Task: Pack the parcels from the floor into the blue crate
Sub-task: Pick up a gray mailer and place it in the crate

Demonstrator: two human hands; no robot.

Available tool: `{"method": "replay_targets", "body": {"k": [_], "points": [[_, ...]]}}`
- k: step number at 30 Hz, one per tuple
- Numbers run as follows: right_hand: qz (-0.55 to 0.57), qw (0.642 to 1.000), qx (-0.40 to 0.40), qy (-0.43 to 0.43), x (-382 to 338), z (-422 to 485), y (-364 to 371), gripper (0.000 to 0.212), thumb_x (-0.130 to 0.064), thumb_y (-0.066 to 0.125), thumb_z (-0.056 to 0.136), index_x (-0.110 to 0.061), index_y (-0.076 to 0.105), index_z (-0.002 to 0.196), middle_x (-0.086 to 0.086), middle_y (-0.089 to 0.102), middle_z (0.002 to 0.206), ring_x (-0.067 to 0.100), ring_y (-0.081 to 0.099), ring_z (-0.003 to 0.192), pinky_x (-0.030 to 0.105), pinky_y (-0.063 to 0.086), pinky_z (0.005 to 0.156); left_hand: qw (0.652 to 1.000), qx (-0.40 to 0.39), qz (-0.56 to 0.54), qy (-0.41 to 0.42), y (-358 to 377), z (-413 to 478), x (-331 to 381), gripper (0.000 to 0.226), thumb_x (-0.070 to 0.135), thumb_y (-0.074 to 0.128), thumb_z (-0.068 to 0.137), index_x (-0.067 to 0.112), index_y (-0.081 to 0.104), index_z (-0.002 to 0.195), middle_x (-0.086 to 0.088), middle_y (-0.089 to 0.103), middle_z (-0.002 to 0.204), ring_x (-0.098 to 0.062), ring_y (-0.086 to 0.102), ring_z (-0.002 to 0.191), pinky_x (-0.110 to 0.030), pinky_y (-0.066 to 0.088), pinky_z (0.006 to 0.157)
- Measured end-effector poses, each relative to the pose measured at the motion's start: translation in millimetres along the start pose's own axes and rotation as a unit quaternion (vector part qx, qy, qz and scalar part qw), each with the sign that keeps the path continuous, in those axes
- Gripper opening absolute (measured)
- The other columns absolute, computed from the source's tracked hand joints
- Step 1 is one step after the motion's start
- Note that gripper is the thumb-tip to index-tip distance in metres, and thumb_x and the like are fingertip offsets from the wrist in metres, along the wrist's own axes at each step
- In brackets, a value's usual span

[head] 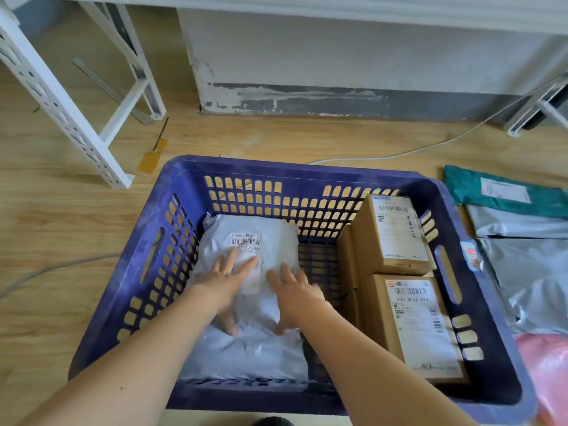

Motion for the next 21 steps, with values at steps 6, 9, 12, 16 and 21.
{"method": "replay_targets", "body": {"k": [6, 9, 12, 16, 21], "points": [[0.012, 0.999, -0.050, -0.015, 17, -4, 2, 0.093, -0.030, 0.074, 0.077, -0.024, 0.014, 0.148, 0.007, 0.006, 0.156, 0.041, 0.014, 0.140, 0.054, 0.035, 0.105, 0.998, -0.012, 0.057, -0.024, 4, 7, 10, 0.136, 0.039, 0.080, 0.067, 0.033, -0.036, 0.137, -0.013, -0.050, 0.138, -0.035, -0.025, 0.140, -0.059, 0.019, 0.113], [0.061, 0.998, 0.003, -0.014, 28, -18, -9, 0.071, -0.028, 0.066, 0.083, -0.022, 0.030, 0.143, 0.011, 0.024, 0.148, 0.039, 0.029, 0.132, 0.051, 0.040, 0.102, 0.998, -0.025, 0.038, -0.032, 0, 4, 13, 0.134, 0.035, 0.080, 0.067, 0.033, -0.034, 0.138, -0.013, -0.047, 0.140, -0.035, -0.020, 0.141, -0.054, 0.014, 0.116], [0.118, 0.990, 0.075, -0.009, 42, -38, -28, 0.058, -0.024, 0.058, 0.087, -0.020, 0.037, 0.141, 0.012, 0.028, 0.146, 0.036, 0.033, 0.131, 0.045, 0.039, 0.104, 0.999, -0.019, 0.026, -0.028, -19, -1, 17, 0.128, 0.034, 0.083, 0.066, 0.032, -0.017, 0.147, -0.010, -0.032, 0.151, -0.034, -0.006, 0.145, -0.051, 0.020, 0.115], [0.151, 0.974, 0.167, -0.013, 57, -77, -58, 0.050, -0.024, 0.058, 0.088, -0.021, 0.045, 0.136, 0.007, 0.040, 0.139, 0.029, 0.042, 0.126, 0.040, 0.042, 0.103, 0.998, 0.053, 0.026, 0.015, -49, -17, 38, 0.103, 0.036, 0.074, 0.076, 0.027, 0.004, 0.150, -0.006, -0.009, 0.158, -0.028, 0.003, 0.146, -0.046, 0.024, 0.114], [0.165, 0.953, 0.253, 0.002, 76, -127, -85, 0.043, -0.018, 0.056, 0.088, -0.021, 0.051, 0.131, 0.003, 0.048, 0.135, 0.022, 0.046, 0.123, 0.034, 0.044, 0.099, 0.986, 0.132, -0.024, 0.097, -85, -46, 80, 0.087, 0.041, 0.067, 0.082, 0.021, 0.016, 0.149, -0.006, 0.008, 0.157, -0.026, 0.016, 0.143, -0.040, 0.028, 0.113]]}}
Point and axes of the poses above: each hand's wrist, its own z-axis towards the middle knuckle, its own y-axis out of the palm, x = y × z, the point moved 1 cm from there along z, towards the middle knuckle
